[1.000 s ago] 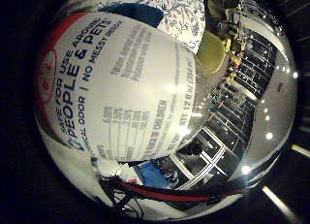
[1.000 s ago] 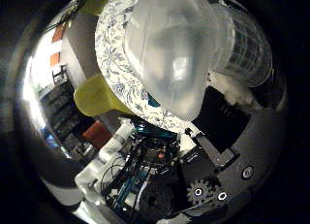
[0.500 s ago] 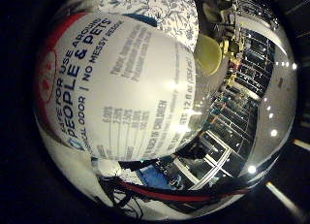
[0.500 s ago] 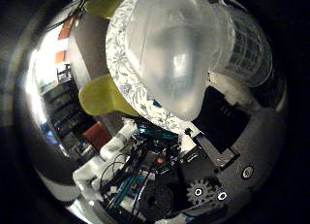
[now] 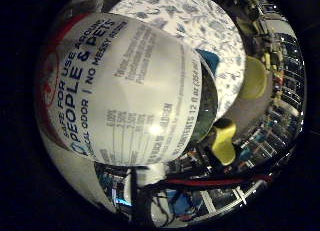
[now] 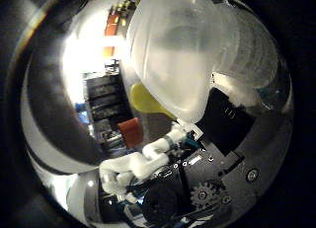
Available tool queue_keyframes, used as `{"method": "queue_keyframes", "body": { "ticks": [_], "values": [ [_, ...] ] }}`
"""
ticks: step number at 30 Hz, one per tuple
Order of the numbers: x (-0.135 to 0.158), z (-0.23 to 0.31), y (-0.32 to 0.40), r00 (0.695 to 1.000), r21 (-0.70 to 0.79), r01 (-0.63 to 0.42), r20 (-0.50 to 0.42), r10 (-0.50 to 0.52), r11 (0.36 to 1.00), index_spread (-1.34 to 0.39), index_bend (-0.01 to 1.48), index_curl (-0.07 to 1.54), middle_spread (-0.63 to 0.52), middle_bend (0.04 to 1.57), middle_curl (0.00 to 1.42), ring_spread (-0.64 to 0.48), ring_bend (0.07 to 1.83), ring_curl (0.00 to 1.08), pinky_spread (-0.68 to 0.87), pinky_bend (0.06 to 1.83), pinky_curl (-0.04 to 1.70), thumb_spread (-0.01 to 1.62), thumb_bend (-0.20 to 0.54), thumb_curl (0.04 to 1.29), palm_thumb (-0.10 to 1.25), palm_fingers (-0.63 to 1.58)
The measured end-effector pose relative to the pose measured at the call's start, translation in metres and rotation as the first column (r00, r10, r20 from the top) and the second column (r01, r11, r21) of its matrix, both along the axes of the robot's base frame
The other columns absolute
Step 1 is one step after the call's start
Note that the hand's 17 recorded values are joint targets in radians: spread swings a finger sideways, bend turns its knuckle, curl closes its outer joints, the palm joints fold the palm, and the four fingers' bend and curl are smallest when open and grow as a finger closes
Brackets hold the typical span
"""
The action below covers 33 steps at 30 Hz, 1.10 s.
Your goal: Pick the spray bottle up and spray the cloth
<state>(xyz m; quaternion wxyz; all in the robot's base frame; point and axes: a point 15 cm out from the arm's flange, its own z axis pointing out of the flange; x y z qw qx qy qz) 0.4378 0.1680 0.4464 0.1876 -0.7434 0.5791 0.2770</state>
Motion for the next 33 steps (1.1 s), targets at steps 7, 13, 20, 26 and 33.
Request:
{"method": "queue_keyframes", "body": {
  "ticks": [7, 13, 20, 26, 33],
  "values": [
    [0.001, -0.021, 0.021, 0.998, 0.285, -0.055, 0.003, 0.056, 0.957, -0.27, 1.06, 0.91, -0.18, 1.29, 0.87, -0.25, 1.3, 0.89, -0.19, 1.06, 1.41, 0.98, -0.012, 0.74, 1.05, 1.08],
    [-0.003, -0.076, 0.039, 0.994, 0.519, -0.107, 0.079, 0.077, 0.848, -0.27, 1.06, 0.91, -0.18, 1.29, 0.87, -0.25, 1.3, 0.89, -0.19, 1.05, 1.41, 0.97, -0.013, 0.74, 1.07, 1.08],
    [0.008, -0.143, 0.047, 0.989, 0.666, -0.117, 0.148, 0.023, 0.737, -0.26, 1.06, 0.91, -0.18, 1.3, 0.87, -0.25, 1.3, 0.89, -0.19, 1.05, 1.41, 0.94, -0.013, 0.75, 1.1, 1.08],
    [0.014, -0.177, 0.069, 0.99, 0.705, -0.127, 0.138, 0.041, 0.698, -0.25, 1.07, 0.91, -0.17, 1.3, 0.87, -0.25, 1.3, 0.89, -0.2, 1.04, 1.43, 0.9, -0.018, 0.76, 1.08, 1.09],
    [0.029, -0.192, 0.079, 0.987, 0.691, -0.142, 0.155, 0.045, 0.709, -0.23, 1.08, 0.9, -0.17, 1.31, 0.86, -0.25, 1.29, 0.88, -0.2, 1.03, 1.44, 0.83, -0.016, 0.79, 1.05, 1.1]
  ]
}}
